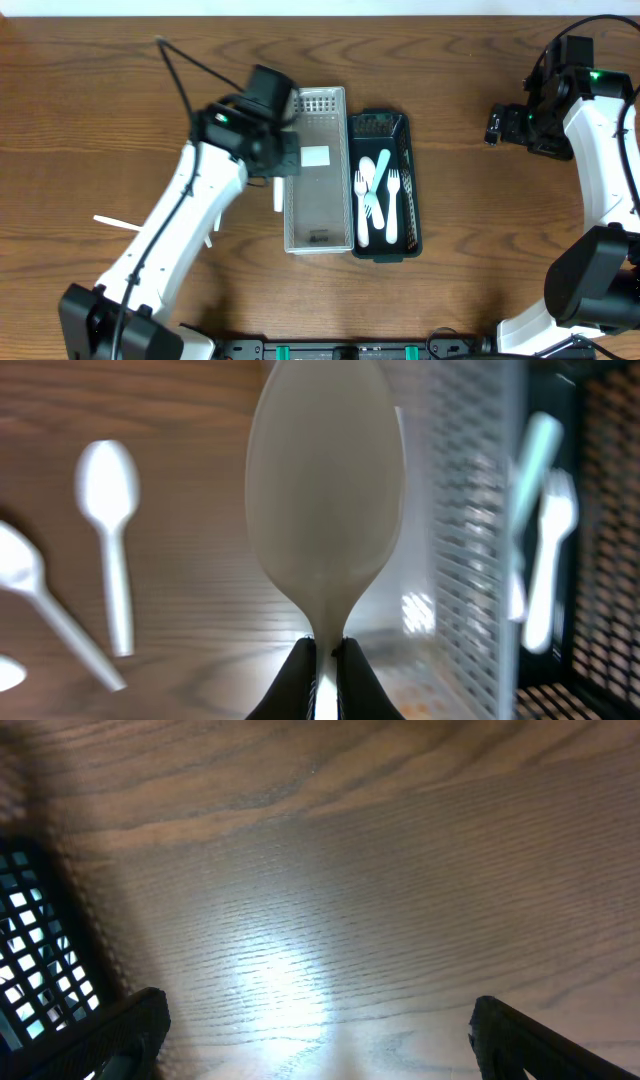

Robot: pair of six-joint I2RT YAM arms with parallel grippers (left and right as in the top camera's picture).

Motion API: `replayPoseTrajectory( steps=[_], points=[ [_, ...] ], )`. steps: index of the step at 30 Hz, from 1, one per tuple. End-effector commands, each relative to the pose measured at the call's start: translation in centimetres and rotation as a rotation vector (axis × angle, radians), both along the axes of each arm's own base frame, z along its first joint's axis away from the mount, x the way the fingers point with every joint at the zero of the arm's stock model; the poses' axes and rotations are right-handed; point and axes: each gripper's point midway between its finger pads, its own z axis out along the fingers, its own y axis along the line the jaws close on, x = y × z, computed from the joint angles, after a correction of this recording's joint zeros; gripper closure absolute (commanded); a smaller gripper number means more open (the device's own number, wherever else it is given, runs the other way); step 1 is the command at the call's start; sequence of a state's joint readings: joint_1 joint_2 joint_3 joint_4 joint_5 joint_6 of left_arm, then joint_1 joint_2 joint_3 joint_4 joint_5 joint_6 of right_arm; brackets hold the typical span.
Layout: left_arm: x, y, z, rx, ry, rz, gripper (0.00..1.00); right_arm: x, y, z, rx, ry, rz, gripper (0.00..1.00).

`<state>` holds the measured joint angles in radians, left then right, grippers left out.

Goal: Pack container
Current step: 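Carry the spoon into the grey basket and release it, then move the left gripper back to the next white spoon and grasp it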

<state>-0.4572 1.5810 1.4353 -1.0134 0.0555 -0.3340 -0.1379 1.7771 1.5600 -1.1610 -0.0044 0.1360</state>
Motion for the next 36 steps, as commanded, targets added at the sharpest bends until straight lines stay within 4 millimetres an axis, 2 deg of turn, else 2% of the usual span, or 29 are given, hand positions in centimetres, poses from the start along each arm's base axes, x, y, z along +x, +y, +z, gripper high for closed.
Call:
replayPoseTrajectory(
  steps=[1, 5, 9, 11, 13, 14, 17, 18, 21, 24, 26, 27, 28, 30, 32, 34, 36],
  points=[
    [-0.8, -2.4, -2.1, 0.03, 0.032, -0.043, 0.94, 0.0, 0.3, -0.4, 0.003, 0.01, 0.022, 0.01],
    [-1.0, -4.8, -4.5, 0.051, 0.063, -0.102, 0.94, 0.0, 0.3, -0.4, 0.003, 0.01, 0.022, 0.01],
    [-1.0, -4.9, -7.3, 0.091, 0.13, -0.108, 0.94, -0.1, 0.4, -0.4, 0.003, 0.013, 0.022, 0.01],
    [-0.9, -4.8, -8.0, 0.102, 0.147, -0.105, 0.94, -0.1, 0.4, -0.4, 0.003, 0.014, 0.022, 0.01],
    [-0.6, -4.5, -8.0, 0.103, 0.142, -0.108, 0.84, -0.1, 0.4, -0.4, 0.004, 0.016, 0.022, 0.01],
    [-0.5, -4.4, -7.9, 0.101, 0.137, -0.11, 0.75, -0.1, 0.4, -0.4, 0.004, 0.016, 0.022, 0.01],
    [0.0, -3.6, -7.4, 0.103, 0.128, -0.117, 0.65, -0.1, 0.4, -0.4, 0.004, 0.016, 0.022, 0.01],
    [0.0, -3.3, -7.0, 0.104, 0.131, -0.112, 0.58, -0.1, 0.4, -0.4, 0.004, 0.016, 0.022, 0.01],
    [0.1, -2.2, -4.6, 0.11, 0.12, -0.131, 0.51, -0.1, 0.3, -0.4, 0.003, 0.013, 0.022, 0.01],
    [0.9, -0.6, -1.0, 0.097, 0.064, -0.123, 0.46, 0.0, 0.3, -0.4, 0.002, 0.009, 0.022, 0.01],
    [1.9, 1.6, 1.6, 0.111, -0.006, -0.067, 0.31, 0.0, 0.3, -0.4, 0.002, 0.009, 0.022, 0.01],
    [2.3, 2.7, 2.5, 0.115, -0.034, -0.036, 0.21, 0.0, 0.3, -0.4, 0.002, 0.008, 0.022, 0.01],
    [2.6, 4.3, 3.4, 0.126, -0.062, -0.005, 0.15, 0.0, 0.3, -0.4, 0.002, 0.008, 0.022, 0.01],
    [3.1, 6.4, 3.8, 0.141, -0.074, 0.006, 0.14, 0.1, 0.3, -0.4, 0.002, 0.007, 0.022, 0.01],
    [3.6, 8.9, 3.4, 0.152, -0.057, 0.062, 0.11, 0.1, 0.3, -0.4, 0.002, 0.005, 0.022, 0.01],
    [3.9, 11.5, 1.9, 0.161, -0.016, 0.132, 0.11, 0.1, 0.3, -0.4, 0.002, 0.005, 0.022, 0.01],
    [4.2, 12.9, 0.3, 0.157, 0.022, 0.17, 0.1, 0.1, 0.3, -0.4, 0.002, 0.005, 0.022, 0.01]
  ],
)
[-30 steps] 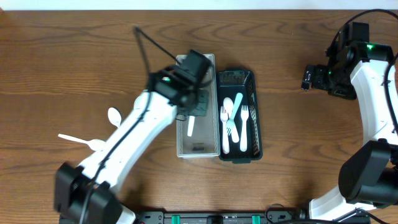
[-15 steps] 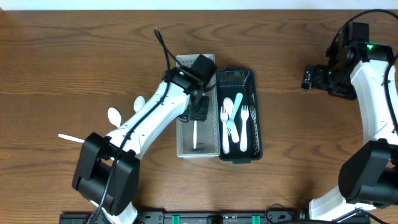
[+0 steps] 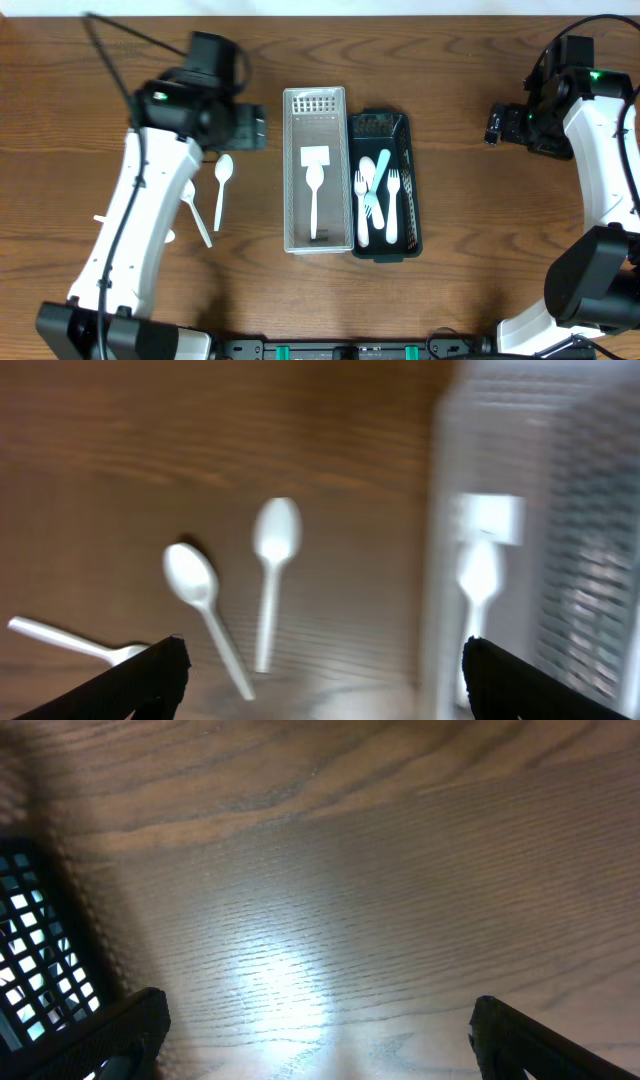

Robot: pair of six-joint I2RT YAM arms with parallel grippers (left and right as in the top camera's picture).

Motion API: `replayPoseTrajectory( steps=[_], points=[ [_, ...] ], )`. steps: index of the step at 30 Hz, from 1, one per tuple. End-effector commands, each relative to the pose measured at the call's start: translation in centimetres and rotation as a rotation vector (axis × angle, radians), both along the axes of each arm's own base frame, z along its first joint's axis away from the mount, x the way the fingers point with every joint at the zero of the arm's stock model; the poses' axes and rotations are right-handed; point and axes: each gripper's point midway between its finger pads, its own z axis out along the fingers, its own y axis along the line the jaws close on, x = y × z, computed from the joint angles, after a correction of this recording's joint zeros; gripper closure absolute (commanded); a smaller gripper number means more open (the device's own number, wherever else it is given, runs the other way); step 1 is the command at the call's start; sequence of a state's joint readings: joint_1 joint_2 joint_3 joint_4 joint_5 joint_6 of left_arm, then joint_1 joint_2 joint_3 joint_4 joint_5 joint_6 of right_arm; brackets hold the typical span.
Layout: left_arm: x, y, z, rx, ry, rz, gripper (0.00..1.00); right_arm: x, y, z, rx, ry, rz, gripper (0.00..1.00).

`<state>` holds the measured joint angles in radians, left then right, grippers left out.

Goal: Pack container
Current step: 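Move the left gripper back to the next white spoon and grasp it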

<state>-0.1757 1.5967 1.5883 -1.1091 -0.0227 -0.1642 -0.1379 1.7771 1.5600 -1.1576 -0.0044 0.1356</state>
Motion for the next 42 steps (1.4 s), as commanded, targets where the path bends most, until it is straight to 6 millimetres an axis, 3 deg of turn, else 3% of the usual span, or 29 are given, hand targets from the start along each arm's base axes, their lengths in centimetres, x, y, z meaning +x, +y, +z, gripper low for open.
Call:
replayPoseTrajectory(
  steps=[1, 10, 16, 24, 33, 42],
  points=[
    [0.2, 2.8, -4.5, 0.028, 0.118, 0.038, 0.1, 0.1, 0.3, -0.4, 0.002, 0.008, 0.021, 0.01],
    [-0.3, 3.5, -14.5, 0.018, 0.338, -0.024, 0.09, 0.0, 0.3, -0.4, 0.002, 0.009, 0.022, 0.01],
    [-1.0, 3.6, -18.6, 0.023, 0.443, -0.026, 0.09, 0.0, 0.3, -0.4, 0.002, 0.009, 0.023, 0.01],
    [-1.2, 3.1, -20.9, -0.004, 0.488, -0.049, 0.09, 0.1, 0.3, -0.4, 0.0, 0.006, 0.028, 0.01],
    [-1.1, 2.4, -21.3, -0.04, 0.488, -0.057, 0.09, 0.1, 0.3, -0.4, 0.0, 0.005, 0.028, 0.01],
    [-3.5, 2.6, -23.0, -0.038, 0.547, -0.055, 0.09, 0.1, 0.3, -0.4, 0.0, 0.005, 0.028, 0.01]
  ],
)
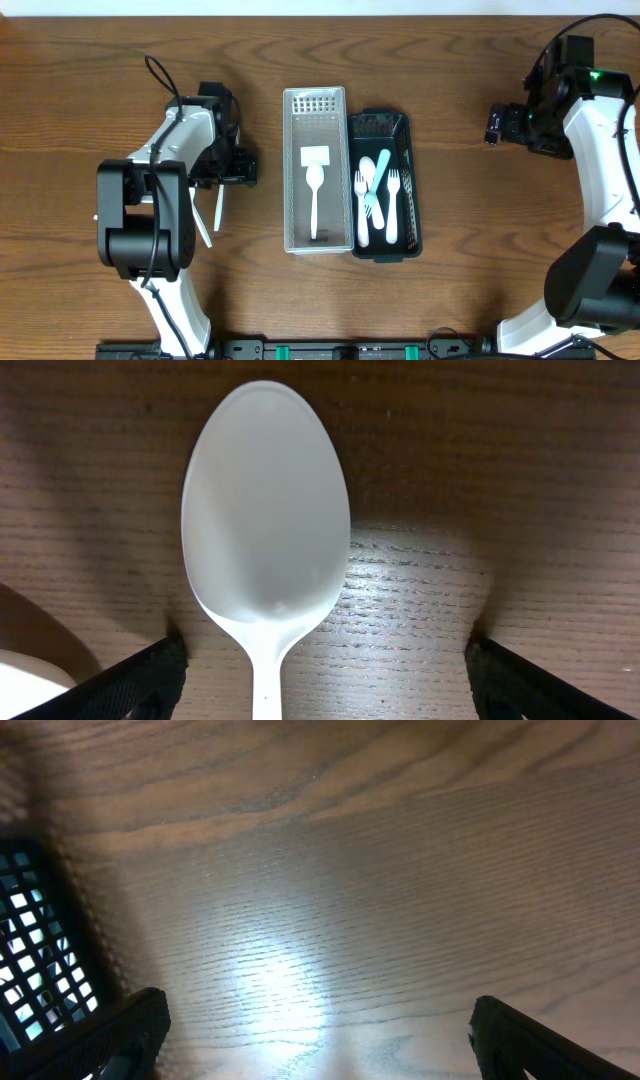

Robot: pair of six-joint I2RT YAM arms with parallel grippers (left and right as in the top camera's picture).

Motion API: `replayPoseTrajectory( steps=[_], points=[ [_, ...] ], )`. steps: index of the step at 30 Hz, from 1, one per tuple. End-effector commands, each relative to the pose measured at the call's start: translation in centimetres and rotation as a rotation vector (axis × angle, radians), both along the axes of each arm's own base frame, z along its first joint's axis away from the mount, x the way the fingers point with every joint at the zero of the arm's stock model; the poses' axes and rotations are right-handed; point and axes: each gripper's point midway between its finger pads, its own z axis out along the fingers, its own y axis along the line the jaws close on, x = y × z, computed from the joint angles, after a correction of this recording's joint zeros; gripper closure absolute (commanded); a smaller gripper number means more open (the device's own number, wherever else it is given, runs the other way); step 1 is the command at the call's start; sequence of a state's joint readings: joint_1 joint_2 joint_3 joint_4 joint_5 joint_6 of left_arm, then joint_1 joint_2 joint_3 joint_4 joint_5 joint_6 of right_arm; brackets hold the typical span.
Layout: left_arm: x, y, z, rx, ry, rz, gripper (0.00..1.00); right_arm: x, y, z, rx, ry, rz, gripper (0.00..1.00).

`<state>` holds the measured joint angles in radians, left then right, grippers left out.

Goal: Pack container
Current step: 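Move the left gripper back to the next white spoon and grasp it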

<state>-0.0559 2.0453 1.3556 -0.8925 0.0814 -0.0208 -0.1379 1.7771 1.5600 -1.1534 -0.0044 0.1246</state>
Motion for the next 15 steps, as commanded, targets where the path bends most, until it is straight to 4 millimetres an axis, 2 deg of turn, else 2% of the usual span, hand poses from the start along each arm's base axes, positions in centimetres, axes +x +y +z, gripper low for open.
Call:
replayPoseTrajectory(
  steps=[1, 5, 9, 13, 15],
  points=[
    [-2.19, -0.04, -1.79, -0.011, 0.077, -0.013, 0.09, 0.03, 0.29, -0.38, 0.003, 0.009, 0.017, 0.01],
    [-2.33, -0.04, -1.81, -0.01, 0.082, -0.013, 0.18, 0.02, 0.29, -0.38, 0.003, 0.009, 0.017, 0.01],
    [-2.36, -0.04, -1.82, -0.01, 0.083, -0.013, 0.43, -0.03, 0.3, -0.39, 0.003, 0.011, 0.017, 0.01],
    [-2.34, -0.03, -1.81, -0.01, 0.082, -0.013, 0.59, -0.07, 0.31, -0.4, 0.004, 0.013, 0.017, 0.01],
    [-2.35, -0.03, -1.81, -0.01, 0.083, -0.013, 0.62, -0.07, 0.31, -0.4, 0.004, 0.013, 0.017, 0.01]
  ],
)
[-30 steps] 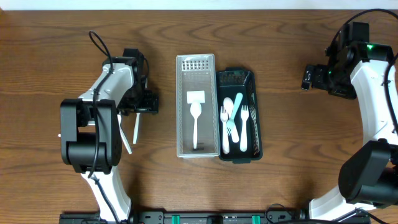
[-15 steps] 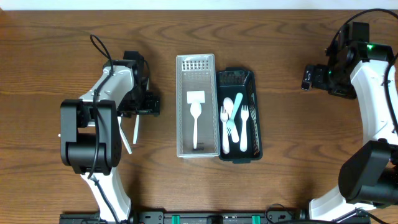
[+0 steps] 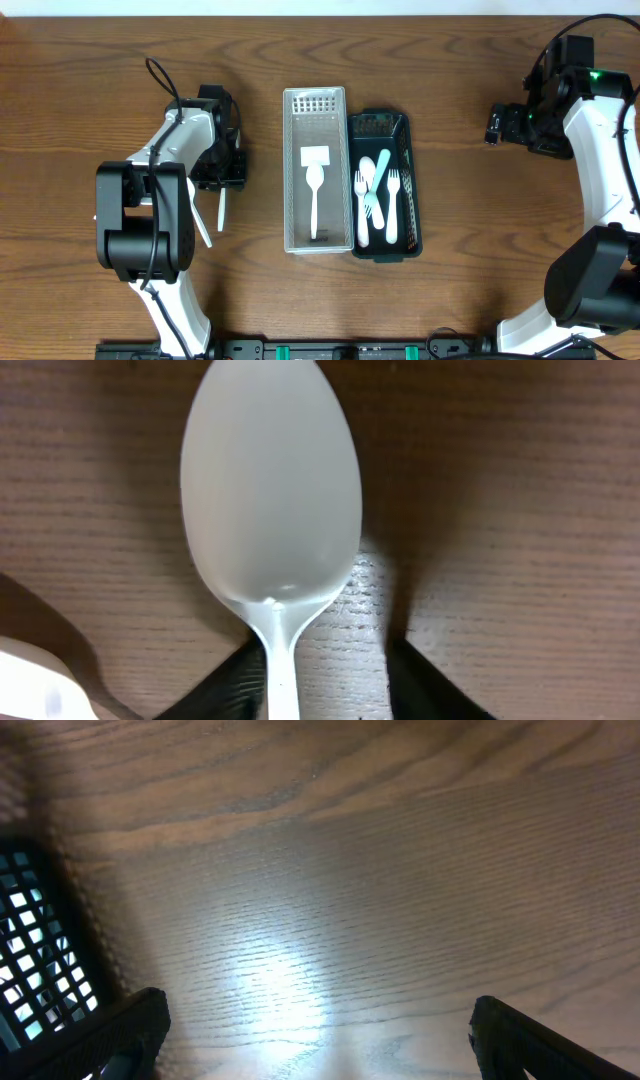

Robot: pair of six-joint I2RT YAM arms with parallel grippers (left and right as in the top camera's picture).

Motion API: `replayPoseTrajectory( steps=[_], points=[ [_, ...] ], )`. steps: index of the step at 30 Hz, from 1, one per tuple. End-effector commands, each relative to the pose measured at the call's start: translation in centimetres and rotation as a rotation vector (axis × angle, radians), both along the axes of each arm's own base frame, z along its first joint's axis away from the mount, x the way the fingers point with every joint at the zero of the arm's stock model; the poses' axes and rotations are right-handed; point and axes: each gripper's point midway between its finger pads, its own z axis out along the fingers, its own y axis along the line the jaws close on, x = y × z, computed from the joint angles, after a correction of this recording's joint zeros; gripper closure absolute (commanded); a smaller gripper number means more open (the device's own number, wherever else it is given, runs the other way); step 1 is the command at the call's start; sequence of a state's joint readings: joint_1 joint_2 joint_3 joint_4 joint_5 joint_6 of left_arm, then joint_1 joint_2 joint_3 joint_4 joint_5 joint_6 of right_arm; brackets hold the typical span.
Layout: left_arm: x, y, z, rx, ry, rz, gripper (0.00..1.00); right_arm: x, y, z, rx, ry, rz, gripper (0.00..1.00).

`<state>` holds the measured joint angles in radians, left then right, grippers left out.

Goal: Pack container
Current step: 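Move the left gripper back to the next white spoon and grasp it, then carry the spoon into the grey basket, release, and withdraw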

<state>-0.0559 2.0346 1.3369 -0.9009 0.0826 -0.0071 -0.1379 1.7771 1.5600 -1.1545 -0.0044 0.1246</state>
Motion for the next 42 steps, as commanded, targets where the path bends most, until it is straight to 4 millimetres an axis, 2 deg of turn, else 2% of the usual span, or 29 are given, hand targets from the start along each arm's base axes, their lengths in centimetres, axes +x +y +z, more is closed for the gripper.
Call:
replayPoseTrajectory(
  steps=[1, 9, 11, 12, 16, 20, 22, 25, 28, 34, 36, 39, 42],
  points=[
    [-1.6, -0.1, -1.8, -0.008, 0.066, 0.0, 0.65, 0.0, 0.3, -0.4, 0.003, 0.012, 0.017, 0.01],
    [-1.7, 0.0, -1.8, -0.008, 0.068, 0.0, 0.8, 0.0, 0.3, -0.4, 0.003, 0.011, 0.017, 0.01],
    [-1.7, 0.0, -1.8, -0.008, 0.07, 0.0, 0.81, 0.0, 0.3, -0.4, 0.003, 0.011, 0.017, 0.01],
    [-1.7, 0.0, -1.8, -0.008, 0.07, 0.0, 0.86, 0.0, 0.3, -0.4, 0.003, 0.011, 0.017, 0.01],
    [-1.7, 0.0, -1.8, -0.007, 0.07, 0.0, 0.94, 0.0, 0.3, -0.4, 0.003, 0.011, 0.017, 0.01],
    [-1.6, 0.0, -1.5, -0.007, 0.063, 0.001, 0.94, 0.0, 0.3, -0.4, 0.003, 0.011, 0.017, 0.01],
    [-1.3, -0.1, -0.7, -0.007, 0.048, 0.008, 0.94, 0.0, 0.3, -0.4, 0.003, 0.011, 0.017, 0.01],
    [-0.3, -0.2, 1.7, -0.009, 0.005, 0.018, 0.94, 0.0, 0.3, -0.4, 0.003, 0.01, 0.017, 0.01],
    [1.0, -1.0, 6.1, -0.017, -0.076, 0.058, 0.94, 0.0, 0.3, -0.4, 0.003, 0.01, 0.017, 0.01],
    [1.2, -6.1, 15.9, -0.082, -0.306, 0.002, 0.94, 0.0, 0.3, -0.4, 0.003, 0.008, 0.017, 0.01],
    [0.7, -8.2, 18.1, -0.114, -0.375, 0.009, 0.94, 0.1, 0.3, -0.4, 0.003, 0.008, 0.017, 0.01],
    [-0.1, -11.4, 19.8, -0.164, -0.428, 0.017, 0.94, 0.1, 0.3, -0.4, 0.003, 0.008, 0.017, 0.01],
    [-0.7, -14.3, 19.5, -0.195, -0.428, 0.01, 0.94, 0.1, 0.3, -0.4, 0.003, 0.007, 0.017, 0.01]
  ],
)
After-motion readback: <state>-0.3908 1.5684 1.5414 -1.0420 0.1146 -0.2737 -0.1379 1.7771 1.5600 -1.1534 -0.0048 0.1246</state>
